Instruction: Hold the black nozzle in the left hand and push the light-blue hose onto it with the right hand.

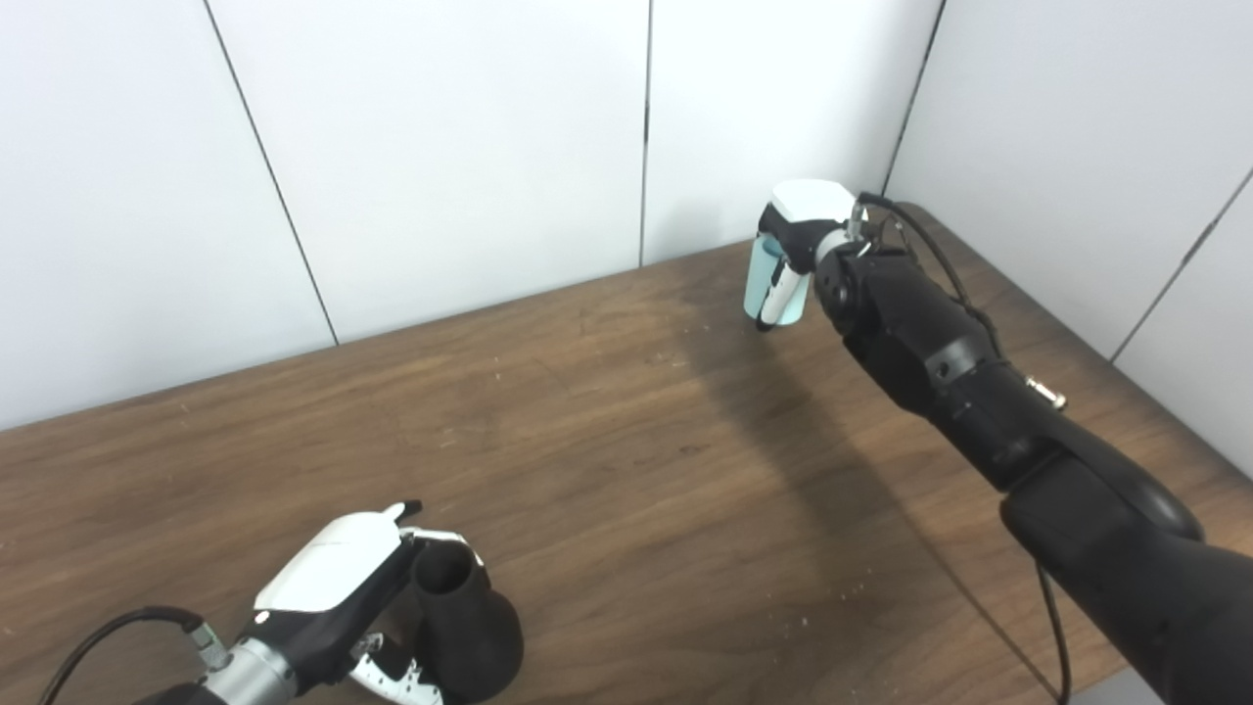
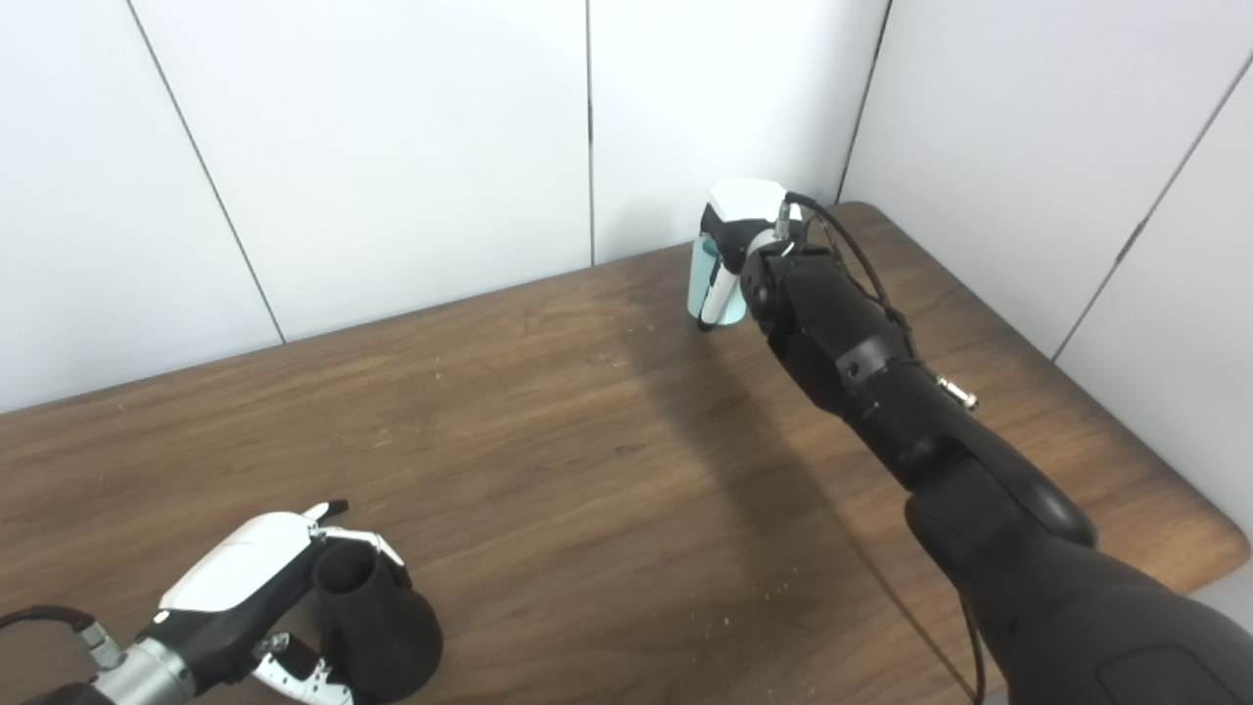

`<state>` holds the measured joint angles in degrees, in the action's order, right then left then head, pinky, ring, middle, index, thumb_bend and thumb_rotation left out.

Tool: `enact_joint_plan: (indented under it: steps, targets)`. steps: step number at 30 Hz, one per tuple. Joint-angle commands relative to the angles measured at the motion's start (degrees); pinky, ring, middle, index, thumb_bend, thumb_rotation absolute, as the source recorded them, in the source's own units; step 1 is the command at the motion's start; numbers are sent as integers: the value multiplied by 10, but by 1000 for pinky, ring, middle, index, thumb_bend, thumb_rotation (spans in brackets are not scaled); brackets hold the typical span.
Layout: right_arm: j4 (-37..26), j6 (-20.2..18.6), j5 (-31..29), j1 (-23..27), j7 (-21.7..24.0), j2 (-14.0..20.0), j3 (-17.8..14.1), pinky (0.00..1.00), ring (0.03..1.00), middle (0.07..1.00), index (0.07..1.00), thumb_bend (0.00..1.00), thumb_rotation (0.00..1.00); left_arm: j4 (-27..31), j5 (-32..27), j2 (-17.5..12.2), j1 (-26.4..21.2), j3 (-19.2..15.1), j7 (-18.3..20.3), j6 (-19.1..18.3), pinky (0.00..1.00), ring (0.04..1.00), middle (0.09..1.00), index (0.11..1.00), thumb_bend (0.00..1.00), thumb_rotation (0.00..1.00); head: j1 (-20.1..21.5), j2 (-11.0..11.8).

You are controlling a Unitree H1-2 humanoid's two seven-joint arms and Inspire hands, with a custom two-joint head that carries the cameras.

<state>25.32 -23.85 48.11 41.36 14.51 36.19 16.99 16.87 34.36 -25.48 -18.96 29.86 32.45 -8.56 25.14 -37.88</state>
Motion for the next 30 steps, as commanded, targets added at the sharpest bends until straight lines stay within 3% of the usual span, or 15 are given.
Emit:
enact_joint_plan:
  steps: [1,7,14,21,30]
  targets:
    - [-39,2,9,20,-13,24,-8,346,441,496,474,503,0,-16,6,-22,26,25,65,-25,1000,728,527,451,517,0,-2,-1]
    - [-177,-18,0,-27,14,22,-26,350,447,487,470,504,0,-11,11,-15,27,33,66,-41,1000,740,534,445,516,0,-32,-2]
    - [-336,-11,-38,-93,50,3,-54,317,429,513,494,499,0,-19,20,-8,29,40,63,-40,1000,729,535,445,515,0,-82,-2]
    - [-433,11,-80,-132,74,-24,-59,310,429,505,497,499,0,-29,19,7,22,37,53,-42,1000,709,524,454,517,0,-120,2]
    - [-536,-24,-129,-154,161,-47,-60,316,436,494,489,500,0,-25,28,24,28,38,49,-52,1000,708,517,460,518,0,-167,5]
